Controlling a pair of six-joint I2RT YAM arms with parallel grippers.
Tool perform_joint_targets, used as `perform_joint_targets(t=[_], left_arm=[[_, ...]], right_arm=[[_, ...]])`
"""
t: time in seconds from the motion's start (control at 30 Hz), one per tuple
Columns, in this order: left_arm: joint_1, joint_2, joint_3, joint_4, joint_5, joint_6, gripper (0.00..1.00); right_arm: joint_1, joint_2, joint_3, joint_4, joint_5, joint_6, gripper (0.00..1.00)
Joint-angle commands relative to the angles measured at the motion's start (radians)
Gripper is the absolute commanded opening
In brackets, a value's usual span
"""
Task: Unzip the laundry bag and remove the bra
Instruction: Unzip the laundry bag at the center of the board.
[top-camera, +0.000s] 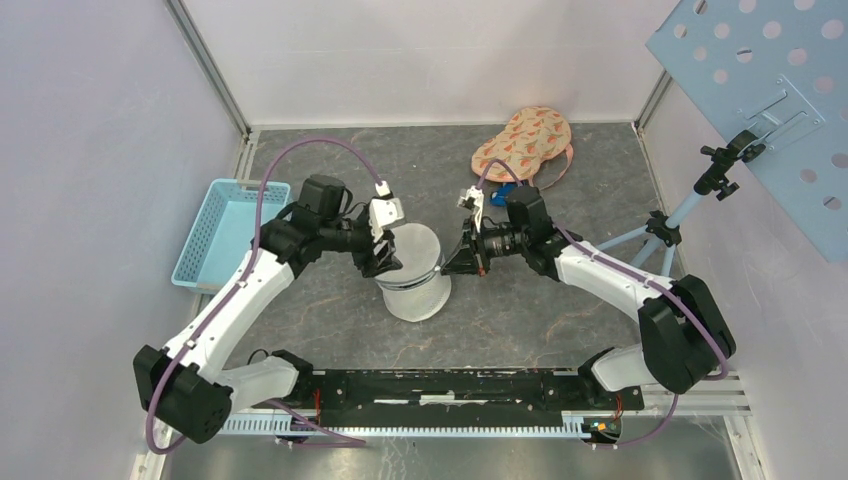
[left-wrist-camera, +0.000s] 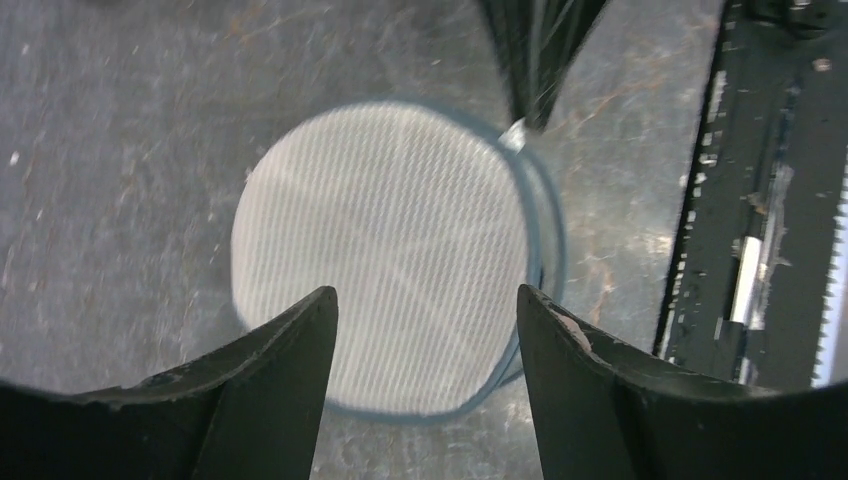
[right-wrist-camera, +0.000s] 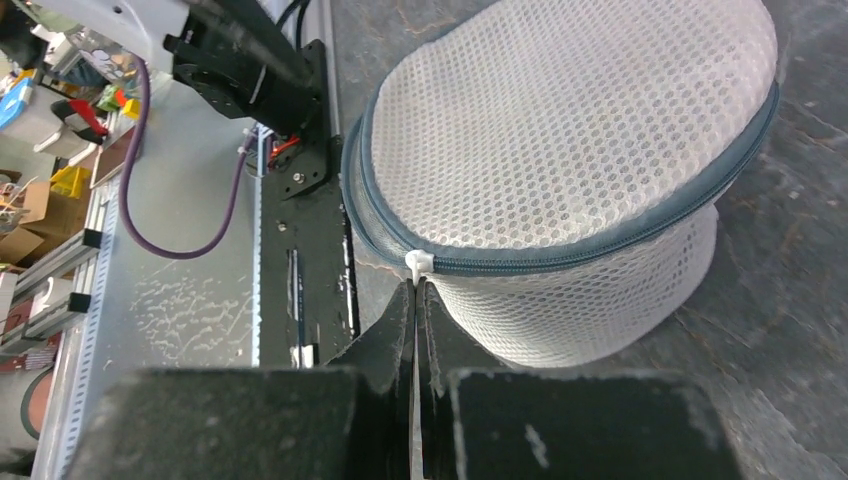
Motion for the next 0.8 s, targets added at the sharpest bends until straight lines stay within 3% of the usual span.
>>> perform_joint_targets(t=[0.0,0.2,0.43,0.53,0.77], left_arm=[[-0.094,-0.024,0.047,-0.040,0.035,-0.035,0.74],[-0.203,0.007,-0.010,0.020,-0.003,-0.133,0.75],[-0.221,0.024,-0.080,0.128,-0.112,-0.191,0.74],[-0.220,0.045,-0.088,0.128,-0.134,-0.182,0.63],[-0.195,0.056,-0.101,0.138,-0.261,-0.113,0.22]], right_arm=[[0.028,-0.015,-0.005,0.092,-0.016,0.055,0.00],[0.040,-0.014,-0.005,0.112,-0.010,0.075,0.00],[0.041,-0.017,-0.004,0.104,-0.010,0.065,0.00],[0.041,-0.014,0.004,0.092,-0.009,0.054,0.00],[0.015,-0.014,0.039,0.012,-0.005,-0.008,0.00]])
